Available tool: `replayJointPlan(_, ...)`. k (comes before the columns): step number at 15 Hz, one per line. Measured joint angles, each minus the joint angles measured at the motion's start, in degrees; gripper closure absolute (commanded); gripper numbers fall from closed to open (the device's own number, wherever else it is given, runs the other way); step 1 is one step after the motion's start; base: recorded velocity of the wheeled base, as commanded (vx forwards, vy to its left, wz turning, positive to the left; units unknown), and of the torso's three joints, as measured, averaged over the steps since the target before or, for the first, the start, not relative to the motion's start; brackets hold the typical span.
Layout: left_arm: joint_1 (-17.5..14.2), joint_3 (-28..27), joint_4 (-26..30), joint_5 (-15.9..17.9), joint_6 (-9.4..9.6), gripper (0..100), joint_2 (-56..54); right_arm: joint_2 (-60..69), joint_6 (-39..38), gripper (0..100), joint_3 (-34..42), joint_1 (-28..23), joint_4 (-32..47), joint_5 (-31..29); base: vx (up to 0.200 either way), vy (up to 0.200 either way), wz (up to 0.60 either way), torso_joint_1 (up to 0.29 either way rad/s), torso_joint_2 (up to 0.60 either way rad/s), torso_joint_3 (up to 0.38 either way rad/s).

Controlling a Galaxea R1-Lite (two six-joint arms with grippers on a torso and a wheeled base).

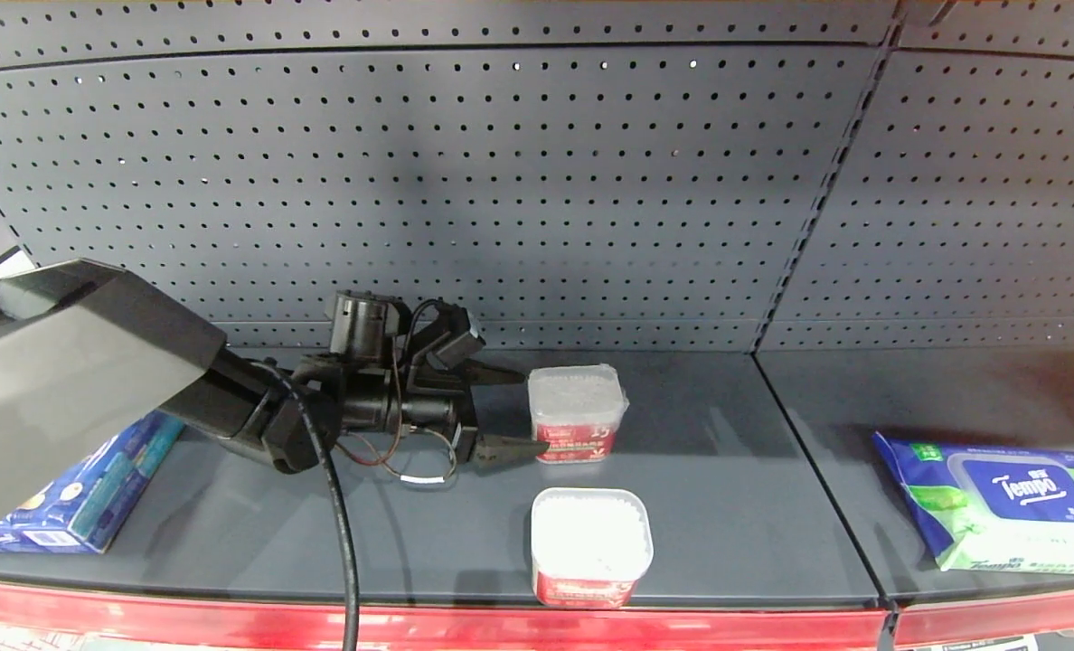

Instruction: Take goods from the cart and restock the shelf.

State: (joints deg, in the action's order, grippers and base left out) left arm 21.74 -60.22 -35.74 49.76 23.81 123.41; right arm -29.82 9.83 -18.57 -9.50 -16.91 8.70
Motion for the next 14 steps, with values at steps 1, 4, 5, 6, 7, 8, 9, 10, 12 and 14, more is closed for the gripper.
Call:
replayJointPlan(1,-0.29,0.0,0.0,-0.01,0.0,0,0.05,0.02,0.0,0,0.21,0.0,-0.09,0.0,0.0,0.0,0.0,0.0,0.0,0.0)
replayJointPlan(4,-0.85,0.0,0.0,-0.01,0.0,0,0.24,0.16,-0.01,0,0.85,0.0,-0.04,0.05,0.0,0.0,0.0,0.0,0.0,0.0)
replayJointPlan(5,-0.96,-0.02,0.02,-0.01,0.0,0,0.27,0.17,0.0,0,0.96,0.0,0.0,0.05,0.0,0.0,0.0,0.0,0.0,0.0)
replayJointPlan(6,-1.12,-0.02,0.0,-0.01,0.0,0,0.29,0.17,-0.01,0,1.05,0.0,-0.02,0.05,0.0,0.0,0.0,0.0,0.0,0.0)
replayJointPlan(7,-1.21,0.0,-0.02,-0.01,0.02,0,0.29,0.16,0.0,0,1.07,0.0,-0.02,0.05,0.0,0.0,0.0,0.0,0.0,0.0)
replayJointPlan(8,-1.27,0.05,0.0,-0.01,0.0,0,0.3,0.16,0.0,0,1.07,0.0,-0.02,0.05,0.0,0.0,0.0,0.0,0.0,0.0)
replayJointPlan(9,-1.45,0.06,-0.05,-0.01,0.02,0,0.3,0.16,0.0,0,1.1,0.0,-0.02,0.05,0.0,0.0,0.0,0.0,0.0,0.0)
replayJointPlan(10,-1.56,0.28,-0.13,-0.01,0.05,0,0.29,0.13,0.0,0,1.16,0.0,-0.02,0.05,0.0,0.0,0.0,0.0,0.0,0.0)
replayJointPlan(12,-1.6,1.43,-0.24,0.02,0.13,0,-0.23,0.06,0.0,0,1.4,0.05,-0.02,0.18,0.0,0.0,0.0,0.0,0.0,0.0)
replayJointPlan(14,-1.6,5.38,-0.24,0.11,0.02,0,-2.82,-0.24,0.0,0,1.82,0.16,-0.06,0.95,0.0,0.0,0.0,0.0,0.0,0.0)
